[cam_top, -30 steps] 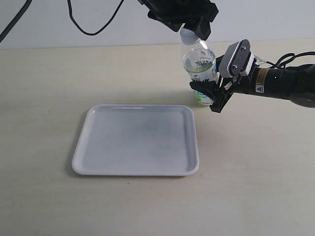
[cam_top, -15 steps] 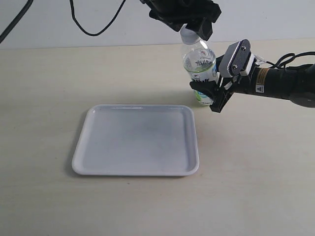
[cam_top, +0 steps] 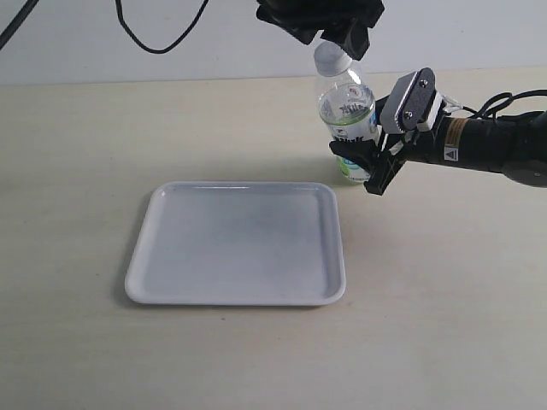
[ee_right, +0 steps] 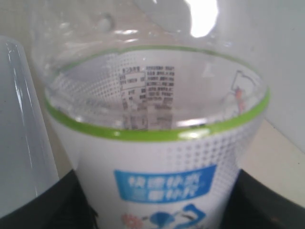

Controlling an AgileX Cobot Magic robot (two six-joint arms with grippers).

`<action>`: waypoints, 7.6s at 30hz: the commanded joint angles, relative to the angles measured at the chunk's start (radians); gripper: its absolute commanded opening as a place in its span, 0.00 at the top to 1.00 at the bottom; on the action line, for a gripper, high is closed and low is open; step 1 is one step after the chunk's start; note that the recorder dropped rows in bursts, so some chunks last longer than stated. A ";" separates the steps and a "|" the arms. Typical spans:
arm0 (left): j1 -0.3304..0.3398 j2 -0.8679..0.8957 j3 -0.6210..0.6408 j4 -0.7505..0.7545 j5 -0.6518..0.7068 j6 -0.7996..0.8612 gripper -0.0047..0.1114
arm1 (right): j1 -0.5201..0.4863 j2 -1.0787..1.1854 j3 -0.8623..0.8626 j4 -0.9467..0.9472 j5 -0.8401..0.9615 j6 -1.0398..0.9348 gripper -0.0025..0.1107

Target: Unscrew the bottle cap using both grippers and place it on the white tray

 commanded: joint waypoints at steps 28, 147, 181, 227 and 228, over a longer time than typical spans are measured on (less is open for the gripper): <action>-0.001 0.016 -0.007 0.003 0.003 -0.033 0.96 | 0.000 0.011 0.010 -0.036 0.097 0.004 0.98; 0.007 0.015 -0.007 -0.029 0.040 1.592 0.50 | 0.000 0.011 0.010 -0.051 0.080 -0.008 0.98; -0.041 0.006 -0.007 0.113 0.114 1.309 0.46 | 0.000 0.011 0.010 -0.054 0.077 -0.053 0.98; -0.041 -0.004 -0.007 0.135 0.121 0.485 0.96 | 0.000 0.011 0.010 -0.056 0.057 -0.048 0.98; -0.041 -0.004 -0.007 0.129 0.123 0.438 0.96 | 0.000 0.011 0.010 -0.056 0.057 -0.048 0.98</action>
